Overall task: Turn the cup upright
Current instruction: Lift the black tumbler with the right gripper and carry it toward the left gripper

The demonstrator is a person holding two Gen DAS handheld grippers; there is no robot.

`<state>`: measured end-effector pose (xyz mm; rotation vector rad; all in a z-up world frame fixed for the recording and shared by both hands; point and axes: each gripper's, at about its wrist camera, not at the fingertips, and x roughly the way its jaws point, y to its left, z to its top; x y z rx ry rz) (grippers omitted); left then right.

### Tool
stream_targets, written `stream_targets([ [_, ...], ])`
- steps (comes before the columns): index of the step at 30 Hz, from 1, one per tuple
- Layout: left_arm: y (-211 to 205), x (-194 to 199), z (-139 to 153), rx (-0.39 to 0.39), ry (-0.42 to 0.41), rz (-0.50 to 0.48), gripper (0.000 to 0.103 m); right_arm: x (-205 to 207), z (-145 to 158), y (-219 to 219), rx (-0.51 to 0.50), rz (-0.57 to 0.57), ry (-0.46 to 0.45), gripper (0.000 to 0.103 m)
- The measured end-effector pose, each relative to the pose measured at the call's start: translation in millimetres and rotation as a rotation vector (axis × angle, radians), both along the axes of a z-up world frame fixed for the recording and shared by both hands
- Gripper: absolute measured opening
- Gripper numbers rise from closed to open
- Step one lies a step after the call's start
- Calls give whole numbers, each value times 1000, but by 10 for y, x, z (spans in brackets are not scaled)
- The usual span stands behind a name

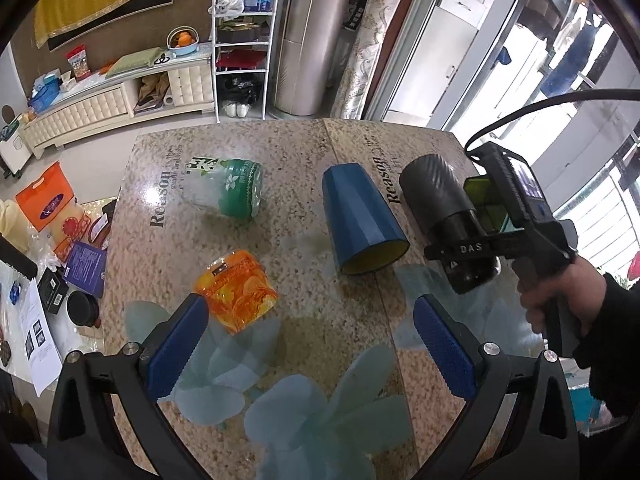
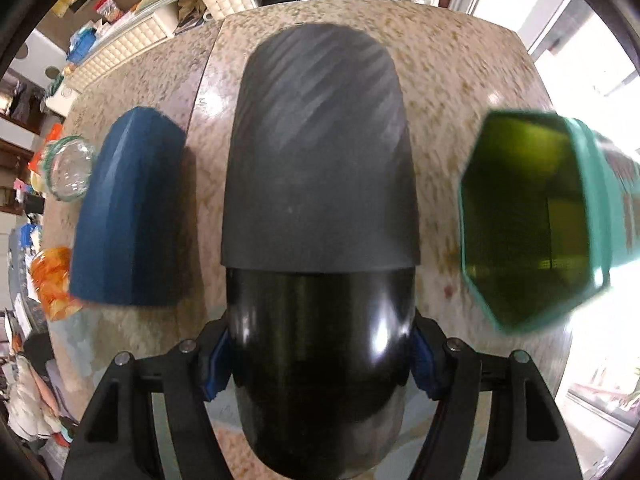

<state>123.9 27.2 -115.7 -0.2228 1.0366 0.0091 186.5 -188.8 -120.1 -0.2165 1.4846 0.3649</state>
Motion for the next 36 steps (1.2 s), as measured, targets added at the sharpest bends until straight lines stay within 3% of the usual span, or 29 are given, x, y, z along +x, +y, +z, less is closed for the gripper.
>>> stream_targets([
  [11,-80,-266,80,7,-16,-72,103,-1087,344,-356,82,-114,30,69],
  [14,-127,-409,103,10,-19,-101,103,-1270,320,-468,98,-133,45,69],
  [17,-174,-592,138,23,-26,-135,103,-1827,345,-551,109,-148,48,69],
  [18,-185,-648,142,26,-27,-142,103,-1748,359,-546,119,-153,53,69],
  [23,-218,-904,93,15,-1,-145,103,-2265,381,-458,134,-158,54,69],
  [36,-68,-1388,-235,59,141,-54,103,-2402,73,-198,76,-117,53,69],
])
